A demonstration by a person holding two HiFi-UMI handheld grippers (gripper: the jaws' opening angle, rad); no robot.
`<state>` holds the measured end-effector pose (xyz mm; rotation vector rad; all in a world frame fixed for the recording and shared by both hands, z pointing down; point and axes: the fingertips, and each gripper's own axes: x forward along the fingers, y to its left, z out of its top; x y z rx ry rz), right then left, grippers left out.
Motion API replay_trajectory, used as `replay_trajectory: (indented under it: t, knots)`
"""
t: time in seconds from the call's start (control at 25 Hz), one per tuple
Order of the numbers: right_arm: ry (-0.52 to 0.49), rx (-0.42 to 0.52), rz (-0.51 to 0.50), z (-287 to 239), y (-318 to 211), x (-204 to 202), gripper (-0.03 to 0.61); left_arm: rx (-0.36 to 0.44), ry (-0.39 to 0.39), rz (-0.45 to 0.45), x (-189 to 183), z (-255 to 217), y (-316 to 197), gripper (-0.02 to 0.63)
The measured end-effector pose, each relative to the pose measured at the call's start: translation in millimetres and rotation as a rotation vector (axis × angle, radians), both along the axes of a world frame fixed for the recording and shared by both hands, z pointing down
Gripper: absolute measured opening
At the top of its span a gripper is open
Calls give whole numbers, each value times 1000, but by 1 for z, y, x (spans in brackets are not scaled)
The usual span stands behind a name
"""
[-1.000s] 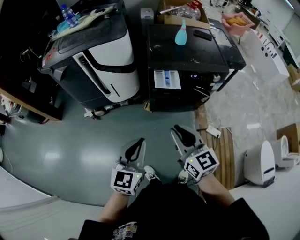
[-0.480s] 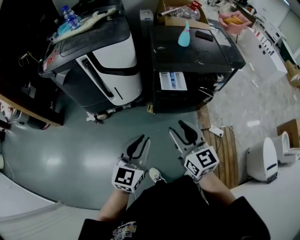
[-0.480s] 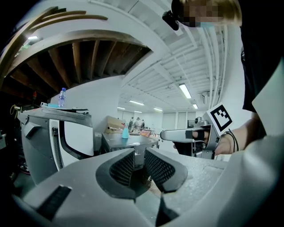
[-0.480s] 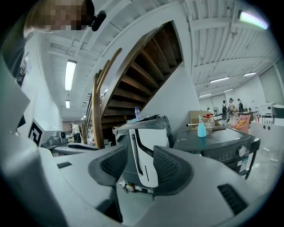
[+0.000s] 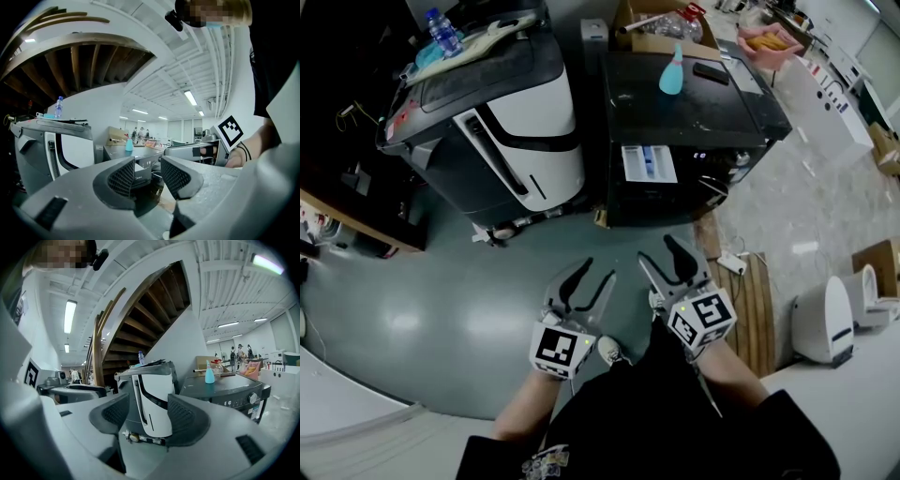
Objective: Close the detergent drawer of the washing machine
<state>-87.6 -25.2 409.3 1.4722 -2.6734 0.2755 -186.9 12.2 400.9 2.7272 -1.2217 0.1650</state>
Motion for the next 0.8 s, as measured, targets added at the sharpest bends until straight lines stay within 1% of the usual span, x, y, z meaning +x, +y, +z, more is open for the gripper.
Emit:
replay_trajectory:
  t: [0.16,0.32,0.52,0.8]
  knots:
    - [-3,-8,11,8,-10,9,275,16,-8,-12,8,1,-9,199]
    - [-8,-22,14,12,-24,20,292,12,-24,-25,19,3,-20,232]
    - [-11,-48,31,27,-51,41,327,8,-41,-35,37,11,-43,252]
    - [-9,-113,52,55,-97,78,354,-6,-66,-40,69,22,-79,275]
